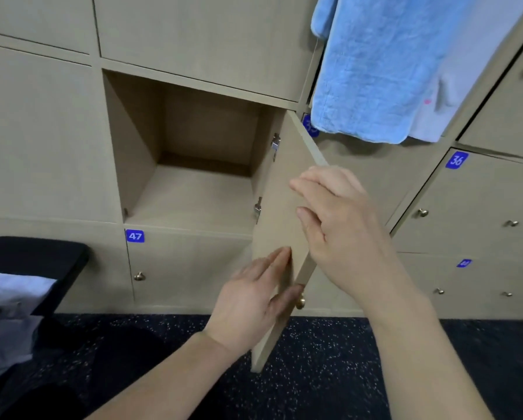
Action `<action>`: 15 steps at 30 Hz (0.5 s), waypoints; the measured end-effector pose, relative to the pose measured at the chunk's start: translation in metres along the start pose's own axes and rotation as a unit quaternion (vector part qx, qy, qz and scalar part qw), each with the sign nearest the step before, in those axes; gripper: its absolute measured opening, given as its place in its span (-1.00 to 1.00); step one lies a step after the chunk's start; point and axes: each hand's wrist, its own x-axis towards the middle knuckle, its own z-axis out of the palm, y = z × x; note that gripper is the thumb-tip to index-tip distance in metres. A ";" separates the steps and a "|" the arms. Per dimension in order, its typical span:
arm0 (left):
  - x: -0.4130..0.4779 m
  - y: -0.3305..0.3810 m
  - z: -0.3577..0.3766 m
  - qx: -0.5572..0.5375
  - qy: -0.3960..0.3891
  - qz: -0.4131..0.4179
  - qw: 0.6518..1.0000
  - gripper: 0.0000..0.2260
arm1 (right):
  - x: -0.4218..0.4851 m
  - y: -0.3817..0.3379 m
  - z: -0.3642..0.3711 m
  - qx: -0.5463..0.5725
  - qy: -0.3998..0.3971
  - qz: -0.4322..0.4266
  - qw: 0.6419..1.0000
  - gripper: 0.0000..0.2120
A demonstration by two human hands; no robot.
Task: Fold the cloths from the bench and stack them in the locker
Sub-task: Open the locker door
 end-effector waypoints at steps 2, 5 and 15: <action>0.006 0.019 0.021 0.033 0.018 0.017 0.999 -0.42 | -0.012 0.013 -0.009 -0.033 -0.001 0.042 0.999 -0.72; 0.014 0.039 0.046 0.011 0.022 0.030 0.999 -0.45 | -0.031 0.029 -0.018 -0.124 -0.007 0.077 0.989 -0.68; 0.031 0.029 0.045 0.054 -0.130 -0.032 0.990 -0.50 | -0.074 0.027 0.002 -0.276 -0.212 0.200 0.916 -0.45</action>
